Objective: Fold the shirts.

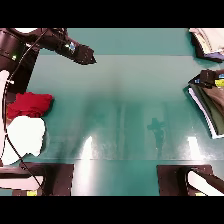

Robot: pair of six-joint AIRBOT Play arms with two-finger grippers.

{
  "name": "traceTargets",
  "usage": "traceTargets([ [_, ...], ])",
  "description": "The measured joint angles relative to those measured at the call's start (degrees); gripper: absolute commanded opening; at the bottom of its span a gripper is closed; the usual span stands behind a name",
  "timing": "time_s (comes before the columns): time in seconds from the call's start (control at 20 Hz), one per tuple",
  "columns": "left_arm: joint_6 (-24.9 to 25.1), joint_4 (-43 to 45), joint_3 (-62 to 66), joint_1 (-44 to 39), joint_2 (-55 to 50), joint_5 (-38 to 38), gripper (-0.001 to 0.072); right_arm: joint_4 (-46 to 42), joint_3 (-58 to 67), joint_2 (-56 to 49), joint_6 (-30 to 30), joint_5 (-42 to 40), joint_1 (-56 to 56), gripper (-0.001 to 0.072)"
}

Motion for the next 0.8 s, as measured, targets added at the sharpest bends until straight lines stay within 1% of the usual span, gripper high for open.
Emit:
traceTargets([
  [0.15, 0.0, 0.0, 0.0, 0.0, 0.0, 0.7, 0.0027, 0.0, 0.0, 0.0, 0.0, 0.0, 0.0, 0.0015],
  [0.2, 0.0, 0.8, 0.2, 0.1, 0.0, 1.0, 0.0055, 0.0, 0.0, 0.0, 0.0, 0.0, 0.0, 0.0015],
  [0.25, 0.0, 2.7, 0.5, 0.5, 0.0, 0.7, 0.0055, 0.0, 0.0, 0.0, 0.0, 0.0, 0.0, 0.0015],
  [0.3, -0.1, 6.1, 0.8, 1.1, 0.1, -0.5, 0.0055, 0.0, 0.0, 0.0, 0.0, 0.0, 0.0, 0.0015],
  [0.5, -1.6, 24.6, -0.7, 5.9, 0.2, -10.2, 0.0055, 0.0, 0.0, 0.0, 0.0, -0.3, 0.0, 0.0015],
  [0.65, -3.2, 31.3, -6.8, 11.0, 0.2, -13.8, 0.0055, 0.0, 0.0, 0.0, 0.0, -0.4, 0.0, 0.0015],
  [0.8, -3.9, 34.1, -13.3, 15.9, 0.1, -15.1, 0.0056, 0.0, 0.0, 0.0, 0.0, -0.5, 0.0, 0.0015],
])
